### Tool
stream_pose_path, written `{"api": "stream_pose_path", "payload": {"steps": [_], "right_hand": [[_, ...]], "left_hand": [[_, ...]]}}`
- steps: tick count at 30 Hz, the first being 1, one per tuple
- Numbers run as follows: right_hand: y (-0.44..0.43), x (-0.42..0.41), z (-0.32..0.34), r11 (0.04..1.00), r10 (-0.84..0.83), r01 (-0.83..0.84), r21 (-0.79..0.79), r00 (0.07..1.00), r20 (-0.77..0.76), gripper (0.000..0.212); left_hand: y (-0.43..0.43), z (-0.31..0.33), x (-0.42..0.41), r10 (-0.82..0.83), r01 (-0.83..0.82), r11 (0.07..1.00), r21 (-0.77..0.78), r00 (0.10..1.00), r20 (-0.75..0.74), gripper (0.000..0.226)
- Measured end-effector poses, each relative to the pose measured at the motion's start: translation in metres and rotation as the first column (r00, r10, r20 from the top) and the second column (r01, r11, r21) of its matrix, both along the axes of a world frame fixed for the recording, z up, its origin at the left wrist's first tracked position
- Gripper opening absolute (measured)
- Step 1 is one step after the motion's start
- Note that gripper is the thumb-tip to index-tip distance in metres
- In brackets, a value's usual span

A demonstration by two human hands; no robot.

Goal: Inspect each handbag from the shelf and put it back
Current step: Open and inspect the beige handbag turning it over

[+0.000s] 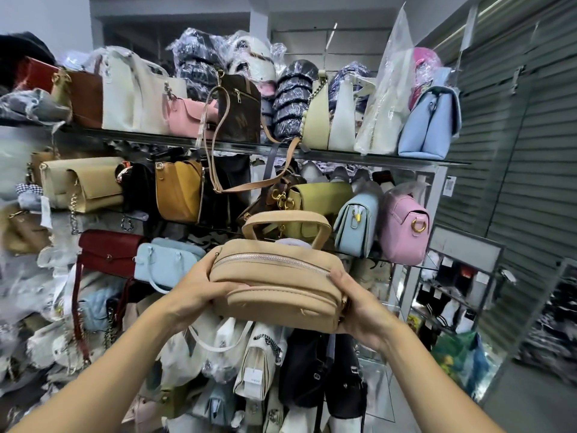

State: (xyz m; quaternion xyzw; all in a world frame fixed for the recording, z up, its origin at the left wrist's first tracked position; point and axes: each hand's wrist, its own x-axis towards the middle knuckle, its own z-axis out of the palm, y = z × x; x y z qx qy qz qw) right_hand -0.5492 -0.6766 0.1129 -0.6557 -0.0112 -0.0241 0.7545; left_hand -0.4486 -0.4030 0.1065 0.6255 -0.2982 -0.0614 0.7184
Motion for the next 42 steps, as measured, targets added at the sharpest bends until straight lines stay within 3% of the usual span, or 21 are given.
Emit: {"api": "stream_pose_path", "payload": {"steps": [4,7,11,15,18,21,23,26,30,33,35,39,40,42], "right_hand": [[-0.002,0.003,-0.007,0.998,0.057,-0.058,-0.013,0.997,-0.058,0.080],[0.005,0.004,-0.009,1.000,-0.001,0.001,0.008,0.998,-0.065,0.061],[0.014,0.009,-0.009,0.991,-0.102,0.101,0.087,0.995,0.008,0.060],[0.033,0.015,-0.001,0.946,-0.301,0.287,0.151,0.951,0.074,0.079],[0.049,0.017,0.007,0.909,-0.389,0.370,0.192,0.918,0.071,0.082],[0.068,0.020,0.003,0.869,-0.487,0.471,0.148,0.868,0.099,0.098],[0.078,0.022,-0.006,0.869,-0.492,0.478,0.126,0.863,0.118,0.099],[0.087,0.017,-0.011,0.906,-0.423,0.418,0.066,0.887,0.186,0.085],[0.088,0.014,-0.018,0.894,-0.380,0.433,-0.112,0.868,0.321,0.086],[0.089,0.012,-0.025,0.894,-0.295,0.388,-0.224,0.886,0.358,0.098],[0.087,0.009,-0.027,0.923,-0.236,0.322,-0.212,0.906,0.351,0.096],[0.072,0.003,-0.014,0.985,-0.162,0.170,-0.011,0.956,0.245,0.054],[0.065,0.003,-0.009,0.986,-0.168,0.162,0.048,0.963,0.211,0.054],[0.049,0.003,0.003,0.971,-0.220,0.204,0.122,0.965,0.140,0.073]], "left_hand": [[0.001,0.009,0.002,0.003,-0.004,1.000,0.016,0.999,0.032,0.098],[-0.003,0.009,0.001,0.062,-0.061,0.998,-0.019,0.998,0.015,0.105],[-0.014,0.022,-0.014,0.219,-0.230,0.966,-0.119,0.970,-0.105,0.072],[-0.023,0.027,-0.024,0.486,-0.495,0.868,-0.049,0.865,-0.125,0.017],[-0.033,0.032,-0.038,0.338,-0.337,0.940,0.056,0.941,-0.013,0.021],[-0.045,0.036,-0.056,0.146,-0.161,0.975,0.154,0.984,0.106,0.059],[-0.054,0.038,-0.065,0.096,-0.110,0.985,0.130,0.989,0.110,0.062],[-0.062,0.039,-0.068,0.196,-0.203,0.978,0.038,0.971,0.140,0.060],[-0.067,0.041,-0.061,0.410,-0.408,0.912,-0.047,0.909,0.077,0.101],[-0.068,0.048,-0.057,0.485,-0.478,0.872,-0.100,0.873,0.054,0.093],[-0.067,0.052,-0.056,0.504,-0.494,0.864,-0.100,0.854,0.132,0.081],[-0.054,0.058,-0.052,0.457,-0.441,0.888,-0.129,0.878,0.145,0.069],[-0.050,0.058,-0.051,0.438,-0.422,0.896,-0.139,0.891,0.121,0.069],[-0.044,0.057,-0.051,0.402,-0.387,0.910,-0.147,0.910,0.097,0.065]]}}
